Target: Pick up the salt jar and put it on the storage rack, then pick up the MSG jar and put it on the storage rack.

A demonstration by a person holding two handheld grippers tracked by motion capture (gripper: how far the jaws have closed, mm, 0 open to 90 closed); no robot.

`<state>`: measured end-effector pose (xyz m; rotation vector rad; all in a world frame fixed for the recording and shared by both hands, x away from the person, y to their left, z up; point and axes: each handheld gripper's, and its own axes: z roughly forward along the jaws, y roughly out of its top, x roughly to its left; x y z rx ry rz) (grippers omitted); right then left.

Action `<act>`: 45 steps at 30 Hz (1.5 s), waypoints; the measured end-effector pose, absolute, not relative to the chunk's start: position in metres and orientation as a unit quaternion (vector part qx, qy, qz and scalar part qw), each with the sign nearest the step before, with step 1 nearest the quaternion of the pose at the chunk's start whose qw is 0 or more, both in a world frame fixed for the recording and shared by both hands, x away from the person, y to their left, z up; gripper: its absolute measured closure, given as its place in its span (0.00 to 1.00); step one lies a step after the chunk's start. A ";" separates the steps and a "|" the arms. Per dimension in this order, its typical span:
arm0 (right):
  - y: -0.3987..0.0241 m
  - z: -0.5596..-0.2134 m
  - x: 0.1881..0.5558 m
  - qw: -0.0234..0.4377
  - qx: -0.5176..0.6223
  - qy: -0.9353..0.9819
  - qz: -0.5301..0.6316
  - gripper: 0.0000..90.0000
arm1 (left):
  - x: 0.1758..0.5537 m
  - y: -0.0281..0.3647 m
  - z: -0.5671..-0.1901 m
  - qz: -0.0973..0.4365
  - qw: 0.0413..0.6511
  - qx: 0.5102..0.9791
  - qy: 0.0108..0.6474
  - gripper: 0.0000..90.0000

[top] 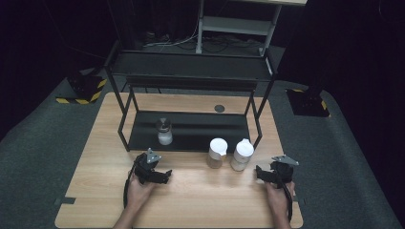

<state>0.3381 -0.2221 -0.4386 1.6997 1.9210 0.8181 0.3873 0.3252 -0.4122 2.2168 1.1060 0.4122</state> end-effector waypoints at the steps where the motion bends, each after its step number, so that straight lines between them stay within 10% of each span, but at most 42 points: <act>1: -0.222 -0.439 0.338 0.223 0.615 0.696 0.296 0.09 | 0.387 0.325 -0.412 0.156 0.310 0.839 0.419 0.04; 45: -0.224 -0.438 0.340 0.220 0.624 0.692 0.290 0.05 | 0.387 0.325 -0.412 0.156 0.310 0.839 0.419 0.04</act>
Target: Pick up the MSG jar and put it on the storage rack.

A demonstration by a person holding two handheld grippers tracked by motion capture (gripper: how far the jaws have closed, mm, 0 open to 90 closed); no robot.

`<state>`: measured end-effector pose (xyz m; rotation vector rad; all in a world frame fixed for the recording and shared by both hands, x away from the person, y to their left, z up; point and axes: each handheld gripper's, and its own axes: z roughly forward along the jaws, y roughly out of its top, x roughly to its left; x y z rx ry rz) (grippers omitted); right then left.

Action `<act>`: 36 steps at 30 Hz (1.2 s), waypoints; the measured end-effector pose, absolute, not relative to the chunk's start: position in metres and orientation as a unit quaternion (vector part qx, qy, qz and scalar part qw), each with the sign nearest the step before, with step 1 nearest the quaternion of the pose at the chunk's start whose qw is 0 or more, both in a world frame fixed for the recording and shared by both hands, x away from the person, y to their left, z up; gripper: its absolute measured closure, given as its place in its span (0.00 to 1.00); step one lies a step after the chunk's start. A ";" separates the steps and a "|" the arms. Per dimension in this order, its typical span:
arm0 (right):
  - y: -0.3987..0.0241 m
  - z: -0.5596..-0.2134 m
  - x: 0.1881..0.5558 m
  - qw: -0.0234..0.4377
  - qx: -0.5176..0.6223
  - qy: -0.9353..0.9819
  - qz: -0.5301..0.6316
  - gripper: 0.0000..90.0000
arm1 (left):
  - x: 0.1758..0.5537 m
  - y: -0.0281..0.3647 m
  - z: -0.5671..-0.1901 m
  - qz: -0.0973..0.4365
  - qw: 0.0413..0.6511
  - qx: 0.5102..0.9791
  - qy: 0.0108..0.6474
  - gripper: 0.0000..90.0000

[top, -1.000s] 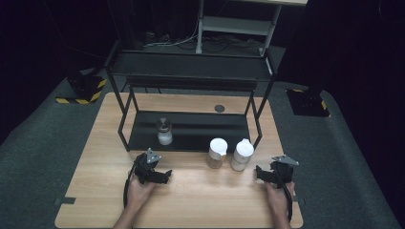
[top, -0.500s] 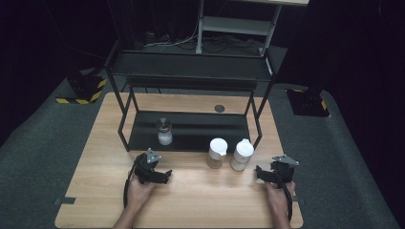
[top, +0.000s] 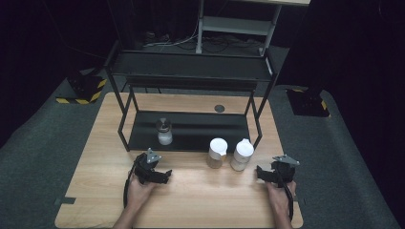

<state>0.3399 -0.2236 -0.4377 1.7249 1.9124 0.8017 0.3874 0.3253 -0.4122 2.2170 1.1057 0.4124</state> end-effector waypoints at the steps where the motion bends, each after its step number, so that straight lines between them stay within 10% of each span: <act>1: -0.224 -0.438 0.339 0.222 0.625 0.691 0.289 0.05 | 0.387 0.325 -0.412 0.156 0.310 0.839 0.419 0.04; 36: -0.209 -0.428 0.307 0.195 0.570 0.727 0.329 0.06 | 0.387 0.325 -0.412 0.156 0.310 0.839 0.419 0.04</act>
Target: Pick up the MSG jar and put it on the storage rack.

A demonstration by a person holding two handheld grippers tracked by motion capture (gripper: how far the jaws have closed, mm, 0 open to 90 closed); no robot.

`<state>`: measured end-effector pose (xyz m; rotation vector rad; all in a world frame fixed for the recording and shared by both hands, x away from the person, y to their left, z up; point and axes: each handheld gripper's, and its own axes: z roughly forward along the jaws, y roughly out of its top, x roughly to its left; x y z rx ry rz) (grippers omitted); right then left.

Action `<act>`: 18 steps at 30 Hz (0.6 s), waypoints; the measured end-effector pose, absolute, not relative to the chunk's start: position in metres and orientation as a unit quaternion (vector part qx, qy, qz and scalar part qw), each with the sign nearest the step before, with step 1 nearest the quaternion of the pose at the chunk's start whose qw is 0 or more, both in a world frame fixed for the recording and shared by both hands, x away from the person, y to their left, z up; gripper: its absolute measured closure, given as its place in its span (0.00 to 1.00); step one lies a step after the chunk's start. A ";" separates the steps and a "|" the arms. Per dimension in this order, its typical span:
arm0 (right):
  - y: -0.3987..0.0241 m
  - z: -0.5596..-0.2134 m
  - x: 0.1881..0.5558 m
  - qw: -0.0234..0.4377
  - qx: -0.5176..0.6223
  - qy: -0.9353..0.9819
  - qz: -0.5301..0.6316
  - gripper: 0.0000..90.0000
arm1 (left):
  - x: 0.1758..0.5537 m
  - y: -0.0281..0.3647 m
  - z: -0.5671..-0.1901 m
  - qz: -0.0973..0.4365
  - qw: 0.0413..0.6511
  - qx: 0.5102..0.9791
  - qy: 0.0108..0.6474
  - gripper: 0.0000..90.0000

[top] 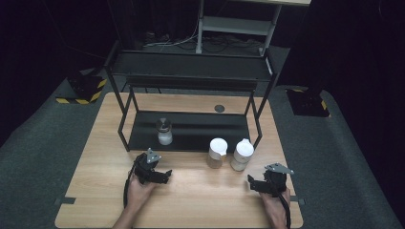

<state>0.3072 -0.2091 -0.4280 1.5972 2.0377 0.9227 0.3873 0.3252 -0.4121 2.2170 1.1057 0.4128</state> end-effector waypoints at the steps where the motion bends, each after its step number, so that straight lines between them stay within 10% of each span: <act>1: -0.208 -0.427 0.306 0.194 0.567 0.728 0.332 0.06 | 0.387 0.325 -0.412 0.156 0.310 0.839 0.419 0.04; 18: -0.197 -0.417 0.308 0.184 0.528 0.741 0.372 0.06 | 0.387 0.325 -0.412 0.156 0.310 0.839 0.418 0.04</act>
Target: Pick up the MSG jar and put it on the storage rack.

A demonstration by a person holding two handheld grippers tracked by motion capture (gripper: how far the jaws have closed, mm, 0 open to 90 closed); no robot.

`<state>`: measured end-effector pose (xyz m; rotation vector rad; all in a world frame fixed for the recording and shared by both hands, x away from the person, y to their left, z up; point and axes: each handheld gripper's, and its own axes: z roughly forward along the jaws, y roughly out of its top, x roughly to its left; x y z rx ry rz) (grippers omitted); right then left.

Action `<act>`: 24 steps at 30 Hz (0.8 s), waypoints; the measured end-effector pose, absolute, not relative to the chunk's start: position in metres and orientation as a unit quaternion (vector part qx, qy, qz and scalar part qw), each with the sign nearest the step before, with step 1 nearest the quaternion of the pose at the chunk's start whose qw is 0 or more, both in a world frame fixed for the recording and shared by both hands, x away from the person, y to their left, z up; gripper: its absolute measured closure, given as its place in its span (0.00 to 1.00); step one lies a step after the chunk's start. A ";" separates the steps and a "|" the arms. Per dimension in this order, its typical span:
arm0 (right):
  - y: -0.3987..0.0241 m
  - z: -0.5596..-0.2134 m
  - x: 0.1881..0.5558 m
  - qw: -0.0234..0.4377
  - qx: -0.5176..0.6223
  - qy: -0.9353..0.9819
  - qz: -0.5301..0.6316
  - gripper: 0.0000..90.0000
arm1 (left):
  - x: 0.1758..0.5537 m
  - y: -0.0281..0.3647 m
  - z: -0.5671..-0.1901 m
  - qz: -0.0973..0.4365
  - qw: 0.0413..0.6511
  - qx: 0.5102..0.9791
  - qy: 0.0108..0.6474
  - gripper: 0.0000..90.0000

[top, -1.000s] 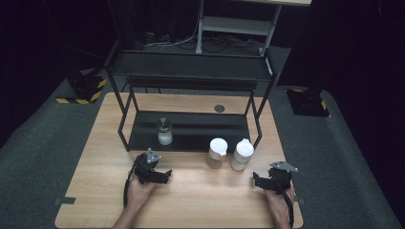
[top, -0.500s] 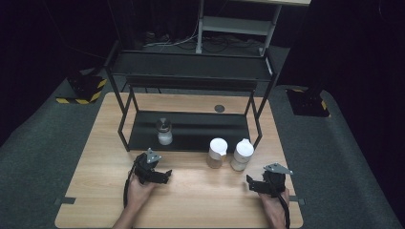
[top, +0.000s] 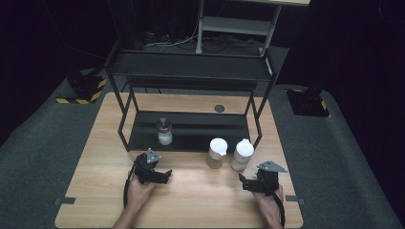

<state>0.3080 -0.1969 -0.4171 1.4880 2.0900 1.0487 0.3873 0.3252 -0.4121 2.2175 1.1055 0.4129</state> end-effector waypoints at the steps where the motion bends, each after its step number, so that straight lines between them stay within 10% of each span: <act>1: -0.196 -0.416 0.308 0.183 0.526 0.741 0.376 0.06 | 0.387 0.325 -0.412 0.157 0.310 0.839 0.418 0.04; 24: -0.178 -0.407 0.323 0.198 0.524 0.734 0.385 0.10 | 0.387 0.325 -0.412 0.156 0.309 0.839 0.419 0.04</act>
